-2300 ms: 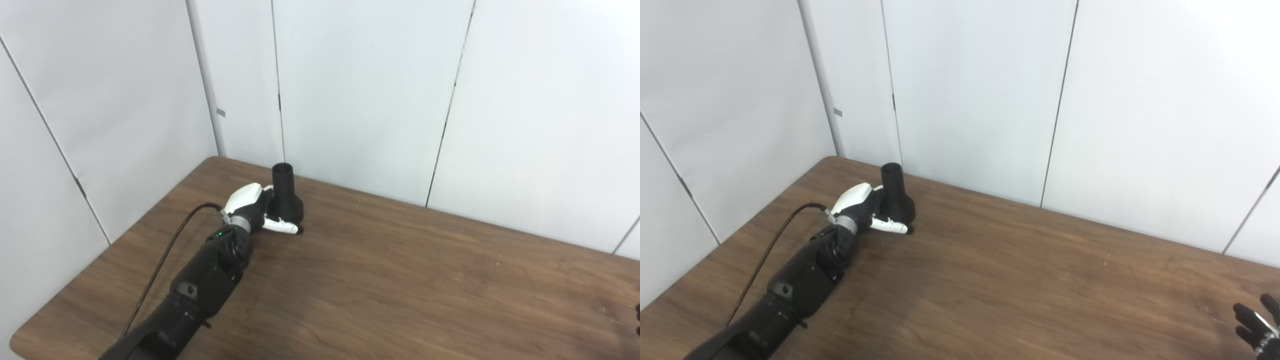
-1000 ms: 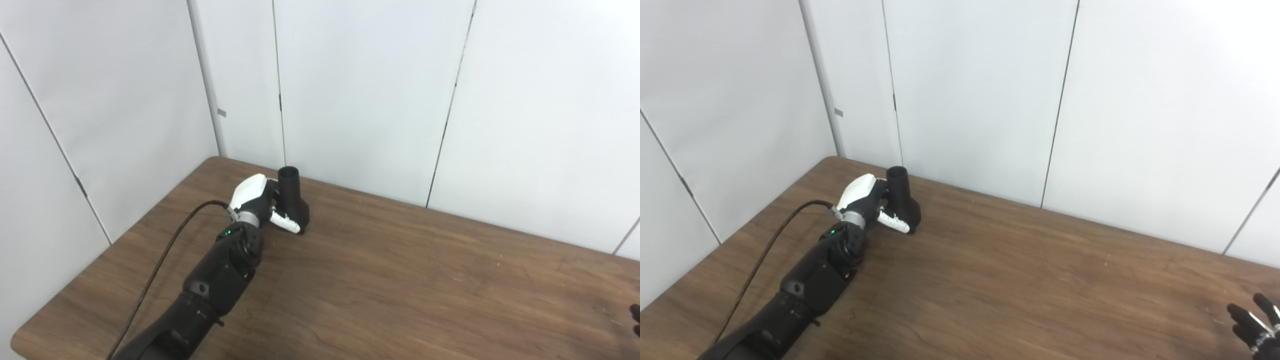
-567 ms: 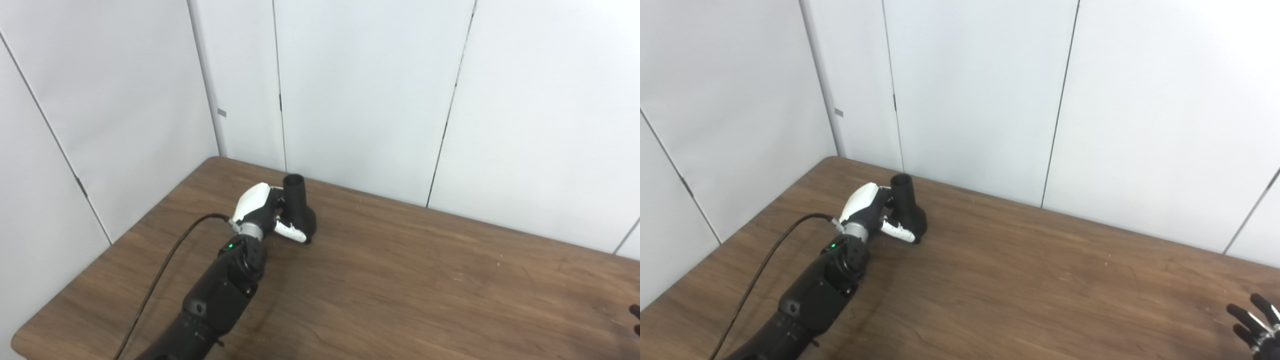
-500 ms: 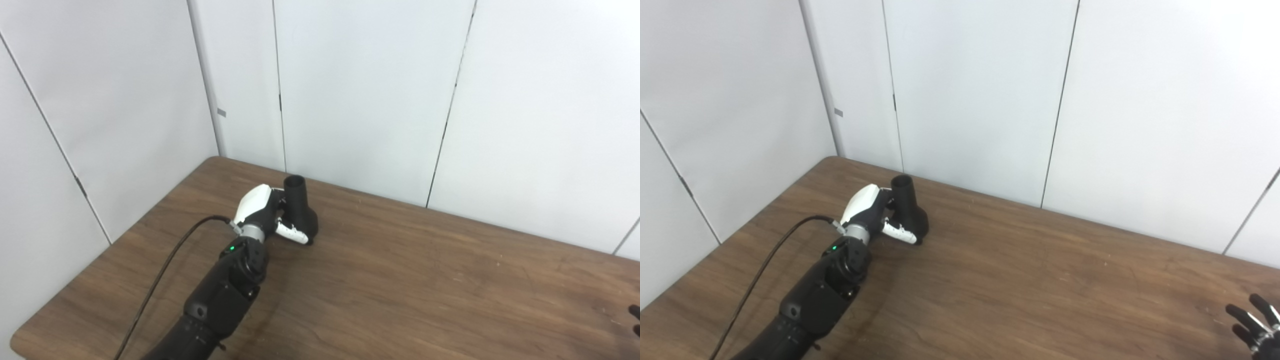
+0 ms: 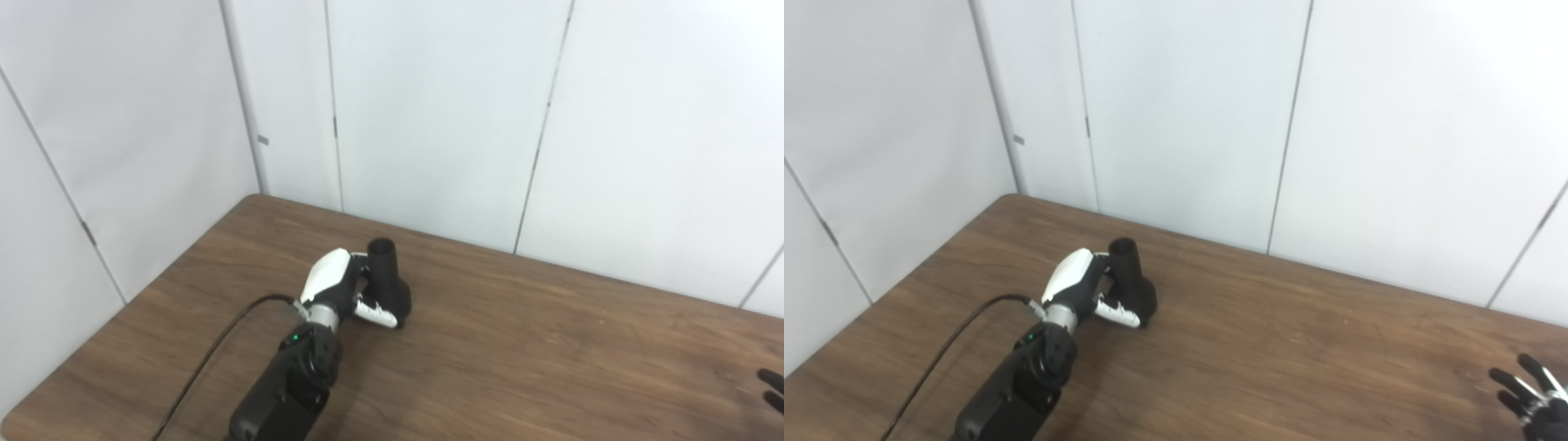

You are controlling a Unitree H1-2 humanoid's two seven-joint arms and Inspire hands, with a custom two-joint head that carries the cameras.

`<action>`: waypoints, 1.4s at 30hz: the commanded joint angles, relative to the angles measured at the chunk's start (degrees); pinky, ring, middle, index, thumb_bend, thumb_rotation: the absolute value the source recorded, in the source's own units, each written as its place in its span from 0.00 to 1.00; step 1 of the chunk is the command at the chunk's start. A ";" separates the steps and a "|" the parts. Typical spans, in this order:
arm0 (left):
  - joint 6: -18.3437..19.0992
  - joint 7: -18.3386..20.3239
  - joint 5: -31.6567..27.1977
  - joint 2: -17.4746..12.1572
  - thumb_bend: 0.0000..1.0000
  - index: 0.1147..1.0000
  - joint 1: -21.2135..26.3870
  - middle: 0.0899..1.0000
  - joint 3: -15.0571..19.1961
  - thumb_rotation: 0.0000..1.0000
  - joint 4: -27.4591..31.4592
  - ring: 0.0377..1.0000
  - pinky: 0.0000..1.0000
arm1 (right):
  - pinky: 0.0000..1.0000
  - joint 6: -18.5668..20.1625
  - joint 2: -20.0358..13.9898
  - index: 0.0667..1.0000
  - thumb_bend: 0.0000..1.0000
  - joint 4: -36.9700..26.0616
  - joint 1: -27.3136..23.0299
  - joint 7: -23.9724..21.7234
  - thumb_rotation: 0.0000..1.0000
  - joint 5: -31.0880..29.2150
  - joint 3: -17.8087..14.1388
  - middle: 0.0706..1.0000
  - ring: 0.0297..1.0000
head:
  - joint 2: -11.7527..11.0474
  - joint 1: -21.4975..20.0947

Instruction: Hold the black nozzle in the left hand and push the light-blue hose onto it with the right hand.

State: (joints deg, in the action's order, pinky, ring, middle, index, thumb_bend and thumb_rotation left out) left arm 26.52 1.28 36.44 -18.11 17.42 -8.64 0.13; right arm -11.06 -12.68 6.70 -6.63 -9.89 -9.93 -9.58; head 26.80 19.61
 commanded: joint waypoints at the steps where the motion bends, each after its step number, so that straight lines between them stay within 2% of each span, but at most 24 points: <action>1: -0.32 2.35 1.03 0.03 0.52 0.40 -0.66 0.48 -2.67 0.00 1.18 0.76 1.00 | 0.86 0.99 2.52 0.89 0.68 0.58 2.87 1.12 0.92 0.38 1.22 0.75 0.89 | 0.51 -1.16; 5: -2.88 3.67 0.62 0.86 0.52 0.40 -1.99 0.47 -7.09 0.00 0.26 0.72 1.00 | 0.87 1.83 3.30 0.90 0.67 -1.08 3.10 2.00 0.94 1.01 1.47 0.75 0.89 | 0.79 -3.35; 10: -4.79 3.58 0.04 3.14 0.52 0.40 -2.86 0.49 -9.92 0.00 -1.72 0.68 1.00 | 0.88 2.59 4.42 0.91 0.63 -3.83 3.79 2.86 0.96 1.91 2.08 0.75 0.89 | 1.49 -5.75; 15: -4.56 4.10 0.20 5.87 0.52 0.39 -4.80 0.49 -12.97 0.00 -1.08 0.69 1.00 | 0.91 4.29 5.37 0.92 0.61 -6.87 4.25 3.79 0.99 2.66 2.68 0.77 0.92 | 2.25 -7.22; 22: -3.20 5.63 1.35 7.53 0.51 0.39 -5.85 0.50 -16.84 0.00 0.05 0.70 1.00 | 0.93 6.71 6.58 0.93 0.59 -10.42 4.83 4.87 1.00 3.87 3.32 0.78 0.93 | 3.28 -8.44; 32: -3.19 4.24 2.76 12.04 0.52 0.41 -8.46 0.46 -20.47 0.00 -0.37 0.69 1.00 | 0.93 12.03 8.93 0.93 0.56 -16.03 5.08 6.87 1.00 5.11 4.65 0.79 0.93 | 4.43 -13.09; 35: -3.44 5.08 1.97 11.95 0.52 0.41 -9.08 0.46 -20.67 0.00 -0.29 0.68 1.00 | 0.92 13.55 9.62 0.94 0.55 -17.70 5.03 7.66 1.00 5.87 5.04 0.80 0.92 | 4.51 -15.31; 42: -5.31 7.18 0.84 9.22 0.52 0.42 -8.98 0.43 -21.10 0.00 -0.57 0.65 1.00 | 0.94 15.91 11.23 0.93 0.52 -20.56 4.77 9.68 1.00 7.85 6.16 0.79 0.91 | 4.63 -19.27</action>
State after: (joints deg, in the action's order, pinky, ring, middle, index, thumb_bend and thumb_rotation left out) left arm 20.33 -0.87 40.02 -8.05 13.30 -25.72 3.21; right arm 5.35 -2.27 -11.16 -0.27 -0.90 -2.86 -3.80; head 31.46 0.79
